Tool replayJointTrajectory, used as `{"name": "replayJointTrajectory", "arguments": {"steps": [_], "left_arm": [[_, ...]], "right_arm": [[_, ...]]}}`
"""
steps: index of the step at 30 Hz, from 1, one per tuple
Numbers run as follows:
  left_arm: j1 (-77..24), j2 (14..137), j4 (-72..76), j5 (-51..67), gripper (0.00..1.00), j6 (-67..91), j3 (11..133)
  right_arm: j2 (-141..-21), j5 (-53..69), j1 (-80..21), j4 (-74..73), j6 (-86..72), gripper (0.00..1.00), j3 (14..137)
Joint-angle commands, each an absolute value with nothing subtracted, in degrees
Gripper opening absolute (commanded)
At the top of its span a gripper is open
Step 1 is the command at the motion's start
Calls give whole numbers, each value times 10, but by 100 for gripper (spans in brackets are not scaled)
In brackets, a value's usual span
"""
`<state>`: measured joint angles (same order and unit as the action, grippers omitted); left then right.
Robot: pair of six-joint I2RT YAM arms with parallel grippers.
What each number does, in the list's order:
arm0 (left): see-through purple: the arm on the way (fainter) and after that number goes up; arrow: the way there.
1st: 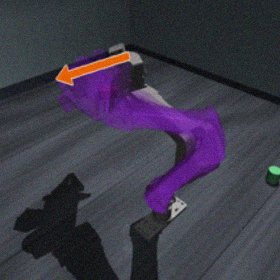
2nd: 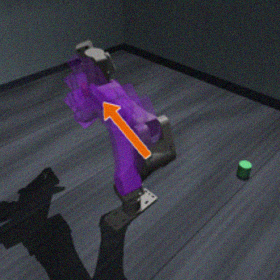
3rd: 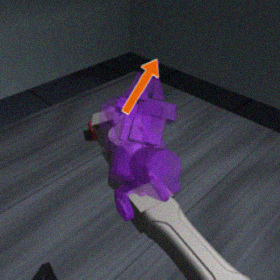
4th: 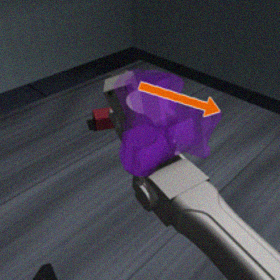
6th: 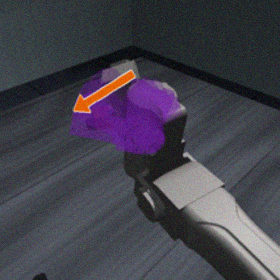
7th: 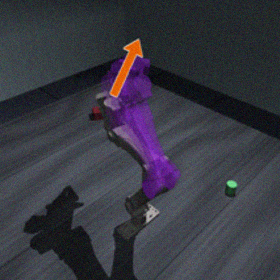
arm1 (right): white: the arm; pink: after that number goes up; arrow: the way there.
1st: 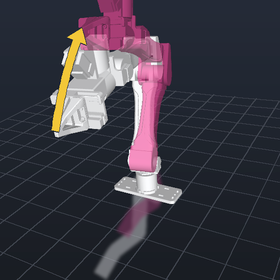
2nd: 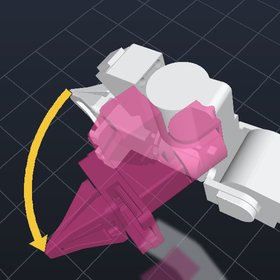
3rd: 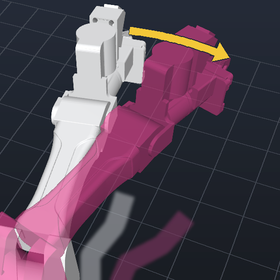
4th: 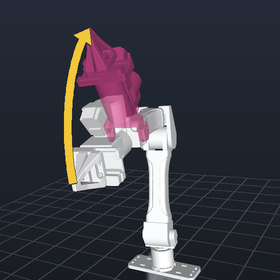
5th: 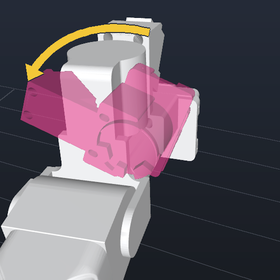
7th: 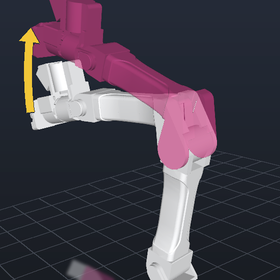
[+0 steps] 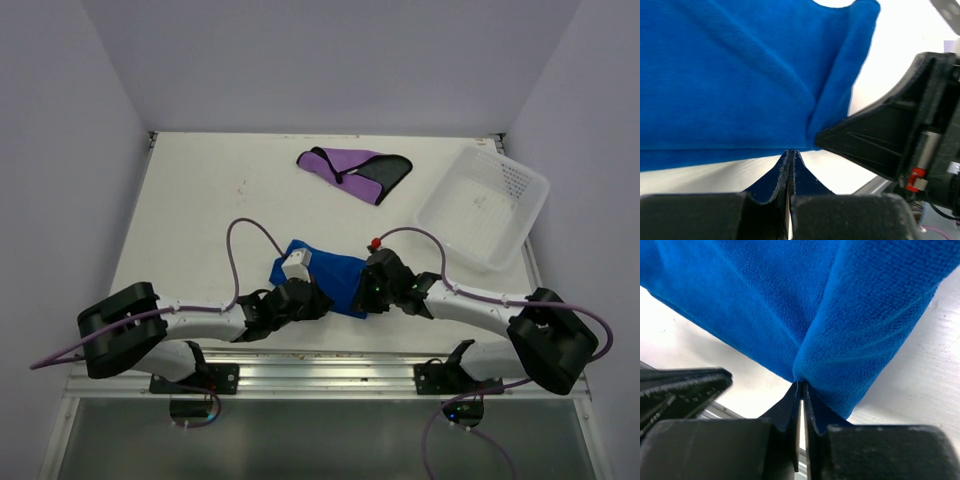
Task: Roll the towels
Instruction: Roll the towel
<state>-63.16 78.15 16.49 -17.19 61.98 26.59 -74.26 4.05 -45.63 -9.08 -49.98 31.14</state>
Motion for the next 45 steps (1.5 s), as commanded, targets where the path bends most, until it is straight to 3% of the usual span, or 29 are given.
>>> {"name": "replayJointTrajectory", "arguments": {"steps": [1,4,21,27,38,45], "left_arm": [[-638,800,252,-145,0,615,268],[-638,807,281,-129,0,620,259],[-603,884,287,-97,0,579,356],[-577,909,294,-62,0,572,377],[-550,956,356,22,0,584,403],[-541,990,375,58,28,577,429]], "right_arm": [[-758,28,-459,-92,-522,11,301],[-759,26,-459,-91,-526,21,295],[-715,-19,-458,-47,-506,22,230],[-670,-51,-459,-14,-476,30,196],[-674,-36,-460,67,-449,34,149],[-658,-42,-464,73,-427,35,136]]}}
